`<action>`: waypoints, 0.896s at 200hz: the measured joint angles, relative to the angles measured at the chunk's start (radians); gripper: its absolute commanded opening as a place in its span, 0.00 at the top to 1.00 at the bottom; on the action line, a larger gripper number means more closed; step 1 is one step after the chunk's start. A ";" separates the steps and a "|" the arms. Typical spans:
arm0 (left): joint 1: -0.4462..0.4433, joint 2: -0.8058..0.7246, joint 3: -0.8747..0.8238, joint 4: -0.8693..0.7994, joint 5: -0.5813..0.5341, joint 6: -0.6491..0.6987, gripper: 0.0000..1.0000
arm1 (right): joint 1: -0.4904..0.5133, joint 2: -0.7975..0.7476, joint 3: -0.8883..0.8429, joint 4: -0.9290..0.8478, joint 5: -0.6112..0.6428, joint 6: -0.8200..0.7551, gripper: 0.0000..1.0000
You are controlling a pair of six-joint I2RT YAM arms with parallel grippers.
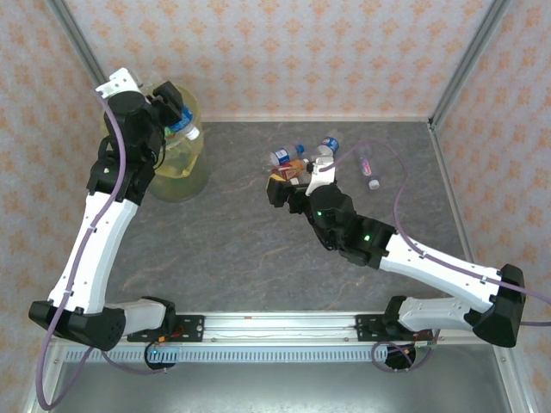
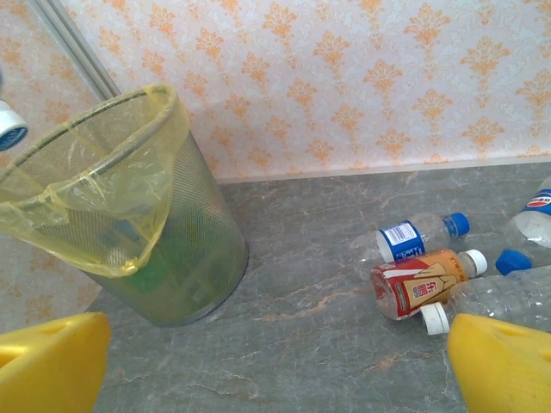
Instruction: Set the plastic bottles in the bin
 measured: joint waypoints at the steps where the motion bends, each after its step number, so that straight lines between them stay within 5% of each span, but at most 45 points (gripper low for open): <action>1: 0.000 0.000 0.000 0.000 -0.005 0.003 0.45 | 0.000 0.000 0.000 0.000 0.000 0.000 0.00; 78: 0.009 0.165 0.083 -0.002 -0.294 0.219 0.43 | 0.000 0.000 0.013 -0.002 0.000 0.004 0.00; 151: 0.190 0.337 0.152 -0.036 -0.291 0.216 0.39 | 0.000 -0.017 0.013 -0.016 0.000 0.011 0.00; 179: 0.235 0.381 0.176 -0.082 -0.250 0.179 0.22 | 0.000 -0.023 0.013 -0.016 0.000 0.014 0.00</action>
